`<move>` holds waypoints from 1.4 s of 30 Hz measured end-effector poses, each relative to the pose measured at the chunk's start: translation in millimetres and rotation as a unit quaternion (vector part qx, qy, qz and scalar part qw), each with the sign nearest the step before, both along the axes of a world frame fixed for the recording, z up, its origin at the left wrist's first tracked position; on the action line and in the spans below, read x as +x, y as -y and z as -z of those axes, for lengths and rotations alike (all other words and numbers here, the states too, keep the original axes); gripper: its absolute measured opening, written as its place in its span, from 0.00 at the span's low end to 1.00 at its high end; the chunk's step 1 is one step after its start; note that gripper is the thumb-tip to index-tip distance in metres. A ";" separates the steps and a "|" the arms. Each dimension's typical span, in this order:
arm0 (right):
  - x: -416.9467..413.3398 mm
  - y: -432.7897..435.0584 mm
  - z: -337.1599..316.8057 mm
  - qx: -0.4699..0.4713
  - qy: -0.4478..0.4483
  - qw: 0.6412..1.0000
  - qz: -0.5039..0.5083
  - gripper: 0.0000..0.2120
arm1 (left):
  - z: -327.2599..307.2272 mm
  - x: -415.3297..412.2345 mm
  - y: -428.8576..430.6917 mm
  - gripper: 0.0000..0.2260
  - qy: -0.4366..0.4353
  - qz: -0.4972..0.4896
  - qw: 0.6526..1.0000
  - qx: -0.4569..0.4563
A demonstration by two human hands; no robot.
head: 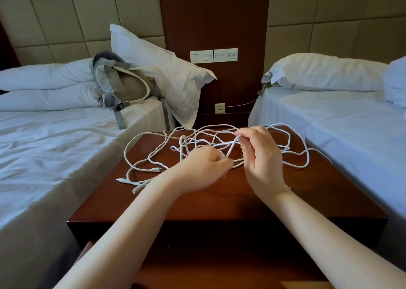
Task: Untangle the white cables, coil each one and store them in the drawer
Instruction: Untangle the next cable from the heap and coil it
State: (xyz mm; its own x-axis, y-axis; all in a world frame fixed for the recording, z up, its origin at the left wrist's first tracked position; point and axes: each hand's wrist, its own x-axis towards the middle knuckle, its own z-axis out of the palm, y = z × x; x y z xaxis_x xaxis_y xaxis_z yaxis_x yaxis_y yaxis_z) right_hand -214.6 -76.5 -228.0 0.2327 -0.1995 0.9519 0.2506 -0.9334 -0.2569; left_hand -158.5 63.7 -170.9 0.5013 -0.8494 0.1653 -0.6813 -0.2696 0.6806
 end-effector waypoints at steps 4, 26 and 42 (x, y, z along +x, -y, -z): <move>0.7 -2.9 -0.1 0.029 -0.069 0.996 -0.054 0.15 | -3.2 -6.7 -5.8 0.13 -0.266 0.158 0.951 -0.004; 36.9 -31.8 4.0 0.220 -0.293 0.927 -0.082 0.15 | -3.2 27.9 -2.3 0.13 -0.072 -0.194 0.833 -0.513; 19.7 -16.6 -16.8 0.140 -0.036 0.985 -0.093 0.09 | 4.5 49.6 -20.2 0.09 0.371 -0.321 0.857 -0.158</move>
